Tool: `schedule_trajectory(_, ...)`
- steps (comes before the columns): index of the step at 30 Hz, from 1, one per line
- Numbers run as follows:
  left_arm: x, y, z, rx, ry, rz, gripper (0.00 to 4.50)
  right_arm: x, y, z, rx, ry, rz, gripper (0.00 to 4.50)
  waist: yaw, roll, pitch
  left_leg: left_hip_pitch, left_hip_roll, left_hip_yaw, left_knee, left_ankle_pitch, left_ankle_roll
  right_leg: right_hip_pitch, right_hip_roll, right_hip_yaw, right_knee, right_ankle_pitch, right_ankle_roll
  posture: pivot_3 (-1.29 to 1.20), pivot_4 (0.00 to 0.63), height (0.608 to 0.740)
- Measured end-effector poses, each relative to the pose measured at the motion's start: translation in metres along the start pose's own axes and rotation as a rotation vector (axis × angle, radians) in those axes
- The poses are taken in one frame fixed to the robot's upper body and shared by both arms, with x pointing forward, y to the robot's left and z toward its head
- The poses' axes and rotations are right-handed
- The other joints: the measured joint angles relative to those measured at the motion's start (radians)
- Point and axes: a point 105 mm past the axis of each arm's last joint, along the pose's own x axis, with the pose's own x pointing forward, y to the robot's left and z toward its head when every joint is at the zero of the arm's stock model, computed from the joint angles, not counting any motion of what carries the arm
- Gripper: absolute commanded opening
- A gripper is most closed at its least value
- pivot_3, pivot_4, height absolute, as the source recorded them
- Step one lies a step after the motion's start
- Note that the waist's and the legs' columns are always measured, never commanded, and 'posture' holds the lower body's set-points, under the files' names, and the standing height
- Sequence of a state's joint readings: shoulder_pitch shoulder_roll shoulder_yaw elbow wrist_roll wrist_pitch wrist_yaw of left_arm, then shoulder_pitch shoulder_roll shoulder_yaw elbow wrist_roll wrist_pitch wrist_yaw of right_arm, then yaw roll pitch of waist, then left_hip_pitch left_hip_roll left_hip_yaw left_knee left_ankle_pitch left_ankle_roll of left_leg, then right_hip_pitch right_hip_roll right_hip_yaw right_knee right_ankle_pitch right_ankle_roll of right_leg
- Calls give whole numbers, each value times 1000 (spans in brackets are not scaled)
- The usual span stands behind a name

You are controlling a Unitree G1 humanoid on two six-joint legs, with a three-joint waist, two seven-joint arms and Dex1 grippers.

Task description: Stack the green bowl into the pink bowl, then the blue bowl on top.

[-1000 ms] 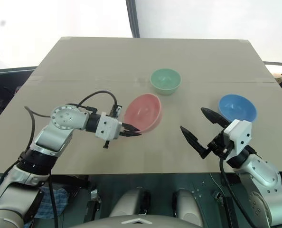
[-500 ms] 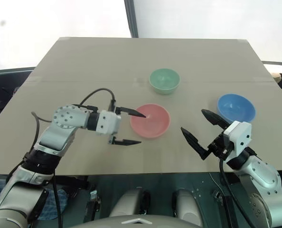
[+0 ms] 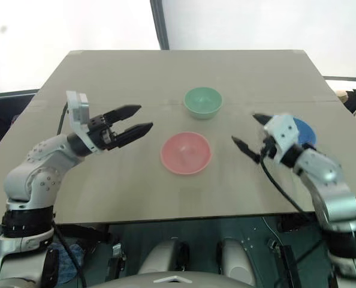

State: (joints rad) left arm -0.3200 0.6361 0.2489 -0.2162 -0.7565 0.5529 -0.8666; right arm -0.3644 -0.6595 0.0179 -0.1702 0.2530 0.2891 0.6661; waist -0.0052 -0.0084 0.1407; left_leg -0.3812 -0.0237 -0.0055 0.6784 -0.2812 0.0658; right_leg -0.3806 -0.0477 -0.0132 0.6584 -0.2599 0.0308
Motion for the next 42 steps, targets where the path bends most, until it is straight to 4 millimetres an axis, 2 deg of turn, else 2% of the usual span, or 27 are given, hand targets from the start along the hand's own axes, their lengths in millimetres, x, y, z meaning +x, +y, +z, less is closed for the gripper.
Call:
schedule_trajectory(1,-4,3,4,10,-9,22,4474,14,-5,-2,-26,36,20,4500,0,0,0,-1,0,0,-1,1,-2,0,0,0,0,0,0,0,150,740)
schedule_trajectory(4,-12,6,9,21,-25,58,4474,38,-13,-4,-49,83,45,4500,0,1,1,-2,-1,1,-5,2,-4,-1,-2,1,-3,0,-1,0,150,740)
schedule_trajectory(7,-20,6,8,30,-23,97,4474,69,-18,9,-92,91,96,4500,-9,1,1,-3,-1,1,-9,2,-4,-3,-2,1,-7,0,0,0,150,740)
schedule_trajectory(9,-25,7,8,36,-25,124,4474,84,-18,18,-127,91,131,4500,-8,1,1,-3,-1,1,-10,2,-4,-4,-2,1,-10,0,-1,0,150,740)
schedule_trajectory(12,-33,7,11,51,-38,166,4474,104,-9,20,-158,114,200,4500,-7,1,1,-6,-1,1,-11,2,-5,-6,-2,1,-13,0,-1,0,150,740)
schedule_trajectory(16,-41,6,13,63,-44,201,4474,123,8,18,-127,136,287,4500,-10,1,1,-10,-2,1,-11,2,-5,-9,-2,1,-13,0,-1,0,150,740)
schedule_trajectory(21,-51,6,13,72,-36,244,4474,144,18,29,-90,143,333,4500,-11,1,1,-13,-2,0,-11,3,-6,-14,-2,0,-10,0,-1,0,150,740)
schedule_trajectory(24,-56,6,16,81,-41,263,4474,156,22,24,-76,195,323,4500,-12,1,1,-12,-2,0,-11,3,-7,-14,-2,1,-9,0,-1,0,150,740)
schedule_trajectory(27,-60,7,17,83,-40,278,4474,160,25,17,-65,229,321,4500,-14,1,1,-13,-2,0,-11,3,-7,-14,-2,1,-9,0,-1,0,150,740)
schedule_trajectory(28,-61,5,16,86,-35,284,4500,162,30,8,-46,275,324,3985,-15,1,1,-13,-2,0,-12,3,-7,-15,-2,1,-9,0,-1,0,150,740)
schedule_trajectory(36,-61,3,16,90,-34,294,4500,167,42,-5,-75,344,334,1598,-32,2,1,-13,-2,0,-12,4,-7,-15,-2,1,-9,0,-1,0,150,740)
schedule_trajectory(39,-61,4,16,89,-34,300,4500,169,40,2,-95,326,331,137,-37,2,1,-13,-2,0,-12,4,-8,-15,-2,1,-8,0,-1,0,150,740)
schedule_trajectory(42,-60,4,16,89,-33,297,4500,169,38,5,-105,318,328,49,-37,2,1,-12,-2,0,-12,4,-8,-15,-2,1,-8,0,-1,0,150,740)
